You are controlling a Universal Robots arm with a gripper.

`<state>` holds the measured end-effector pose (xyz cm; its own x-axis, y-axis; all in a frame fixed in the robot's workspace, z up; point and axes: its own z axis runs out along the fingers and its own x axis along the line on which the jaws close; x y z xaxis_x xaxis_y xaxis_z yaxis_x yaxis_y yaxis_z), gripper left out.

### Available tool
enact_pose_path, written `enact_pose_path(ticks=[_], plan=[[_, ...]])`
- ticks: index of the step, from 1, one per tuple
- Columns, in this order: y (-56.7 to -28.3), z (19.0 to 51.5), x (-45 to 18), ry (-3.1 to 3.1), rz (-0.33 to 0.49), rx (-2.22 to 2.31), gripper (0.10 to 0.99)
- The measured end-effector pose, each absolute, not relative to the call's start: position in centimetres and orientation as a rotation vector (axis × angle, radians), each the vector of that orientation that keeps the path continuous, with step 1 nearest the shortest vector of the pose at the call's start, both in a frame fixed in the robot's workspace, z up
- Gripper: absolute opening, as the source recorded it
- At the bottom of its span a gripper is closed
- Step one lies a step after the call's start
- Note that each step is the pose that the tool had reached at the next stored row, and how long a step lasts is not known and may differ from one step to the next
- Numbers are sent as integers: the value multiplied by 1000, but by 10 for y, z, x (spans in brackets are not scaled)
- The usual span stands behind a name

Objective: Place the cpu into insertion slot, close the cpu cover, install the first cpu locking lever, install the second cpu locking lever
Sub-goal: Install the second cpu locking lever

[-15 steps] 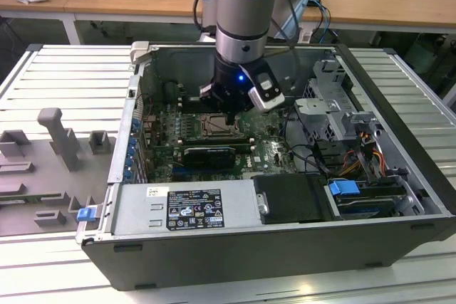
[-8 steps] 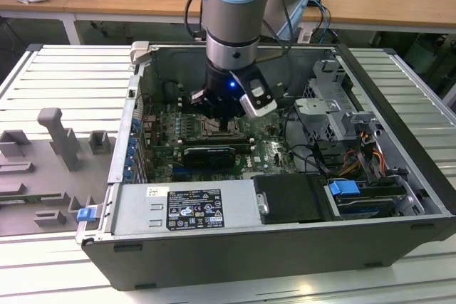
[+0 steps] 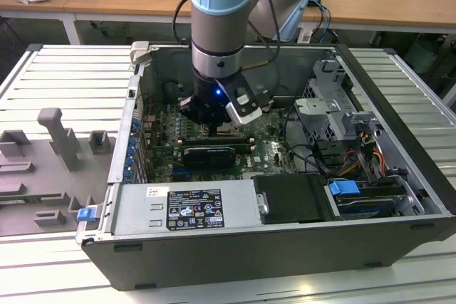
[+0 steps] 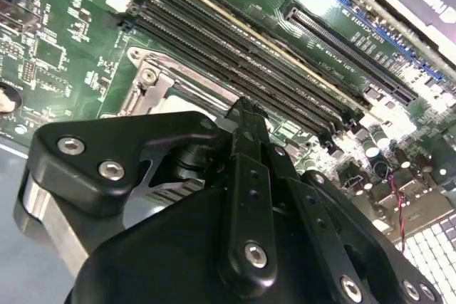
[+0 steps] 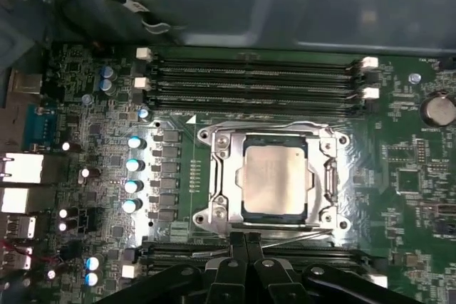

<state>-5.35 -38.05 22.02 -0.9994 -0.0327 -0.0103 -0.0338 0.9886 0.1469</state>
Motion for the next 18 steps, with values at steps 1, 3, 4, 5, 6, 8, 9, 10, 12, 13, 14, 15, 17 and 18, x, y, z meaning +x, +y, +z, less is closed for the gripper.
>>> enact_pose_path(ticks=[1,3,4,5,6,8,9,10,12,13,14,15,17,18], plan=[[-383,220,-54,3124,244,-53,106],[-388,219,-56,3122,261,-58,106],[-389,218,-57,3122,266,-60,106],[-390,218,-58,3121,271,-62,106],[-391,218,-59,3121,277,-64,106],[-392,217,-61,3120,284,-67,106],[-392,217,-62,3120,286,-68,106],[-393,216,-63,3120,289,-70,106],[-394,215,-64,3119,301,-78,106],[-394,214,-66,3117,315,-85,106],[-394,212,-68,3116,331,-92,106],[-394,211,-69,3115,335,-96,106],[-395,209,-71,3114,350,-107,106],[-395,208,-72,3113,360,-113,106]])
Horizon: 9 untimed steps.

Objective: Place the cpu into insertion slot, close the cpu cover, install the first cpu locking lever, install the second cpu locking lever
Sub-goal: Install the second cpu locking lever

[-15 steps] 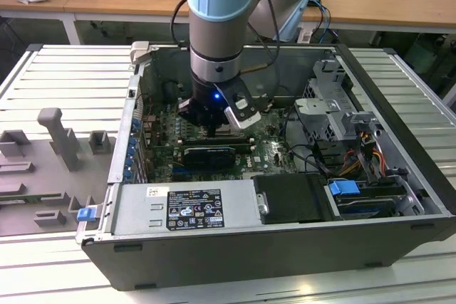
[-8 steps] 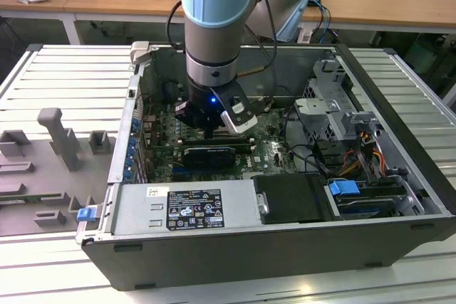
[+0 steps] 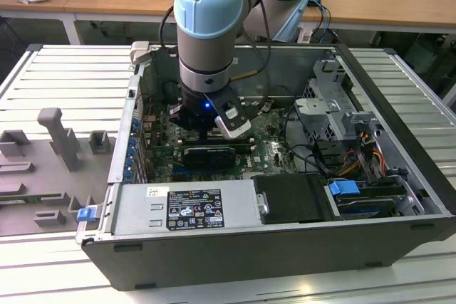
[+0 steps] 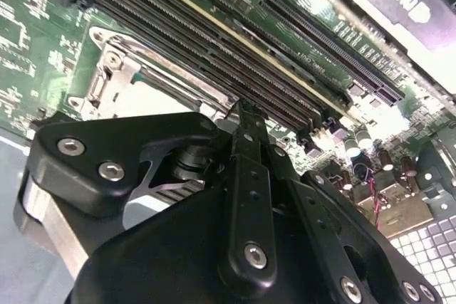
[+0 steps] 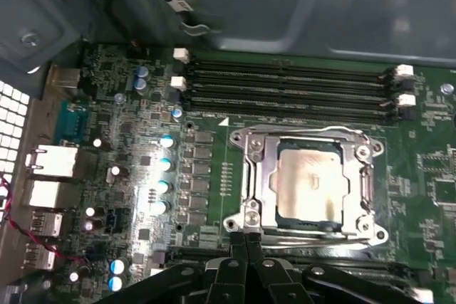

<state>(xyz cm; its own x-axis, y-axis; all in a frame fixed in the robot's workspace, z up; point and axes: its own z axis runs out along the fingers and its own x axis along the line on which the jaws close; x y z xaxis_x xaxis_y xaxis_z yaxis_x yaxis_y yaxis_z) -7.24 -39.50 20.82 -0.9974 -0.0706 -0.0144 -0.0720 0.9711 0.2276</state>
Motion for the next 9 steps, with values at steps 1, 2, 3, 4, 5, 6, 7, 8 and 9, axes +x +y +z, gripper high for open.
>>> enact_pose_path(ticks=[1,2,3,4,5,6,7,8,9], plan=[[-395,207,-73,3111,372,-118,106],[-395,206,-74,3110,382,-123,106],[-395,204,-75,3109,390,-126,106],[-395,202,-75,3108,393,-128,106],[-395,201,-75,3108,395,-129,106],[-395,200,-75,3108,396,-131,106],[-395,200,-75,3108,397,-132,106],[-395,200,-76,3108,398,-132,106],[-394,199,-76,3108,399,-132,106]])
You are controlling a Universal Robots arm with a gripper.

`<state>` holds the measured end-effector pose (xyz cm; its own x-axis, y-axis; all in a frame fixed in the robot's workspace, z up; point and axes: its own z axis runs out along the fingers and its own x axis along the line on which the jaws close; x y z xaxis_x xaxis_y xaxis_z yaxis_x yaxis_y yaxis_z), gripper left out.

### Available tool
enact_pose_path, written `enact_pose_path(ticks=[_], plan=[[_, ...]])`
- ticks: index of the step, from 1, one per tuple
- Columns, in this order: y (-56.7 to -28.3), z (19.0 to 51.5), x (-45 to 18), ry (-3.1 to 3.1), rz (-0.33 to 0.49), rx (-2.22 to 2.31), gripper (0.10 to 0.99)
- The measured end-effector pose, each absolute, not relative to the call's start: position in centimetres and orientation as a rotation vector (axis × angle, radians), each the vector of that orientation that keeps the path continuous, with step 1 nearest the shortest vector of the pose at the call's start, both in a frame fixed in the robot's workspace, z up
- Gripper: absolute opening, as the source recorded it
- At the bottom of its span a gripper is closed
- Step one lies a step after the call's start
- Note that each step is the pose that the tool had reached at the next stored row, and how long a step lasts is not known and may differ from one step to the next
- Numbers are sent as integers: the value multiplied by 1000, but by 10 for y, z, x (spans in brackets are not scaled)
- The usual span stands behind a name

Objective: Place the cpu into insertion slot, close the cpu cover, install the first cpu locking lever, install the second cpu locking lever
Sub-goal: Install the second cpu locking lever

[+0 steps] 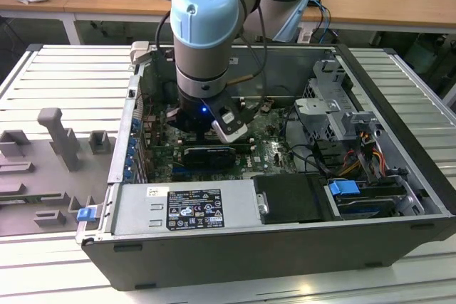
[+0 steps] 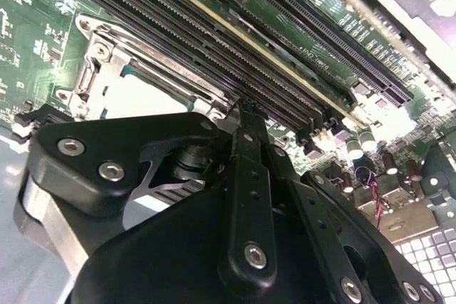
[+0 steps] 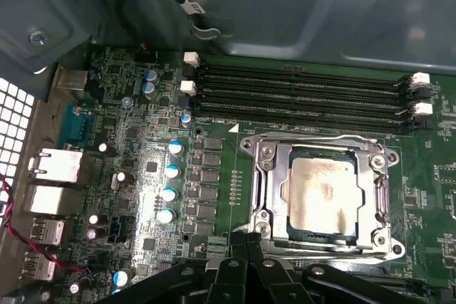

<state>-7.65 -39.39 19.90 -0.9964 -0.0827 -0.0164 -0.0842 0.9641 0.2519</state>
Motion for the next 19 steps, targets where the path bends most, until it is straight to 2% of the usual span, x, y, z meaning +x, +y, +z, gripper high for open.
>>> enact_pose_path(ticks=[9,19], plan=[[-390,198,-79,3107,402,-134,106],[-390,213,-79,3107,402,-134,106]])
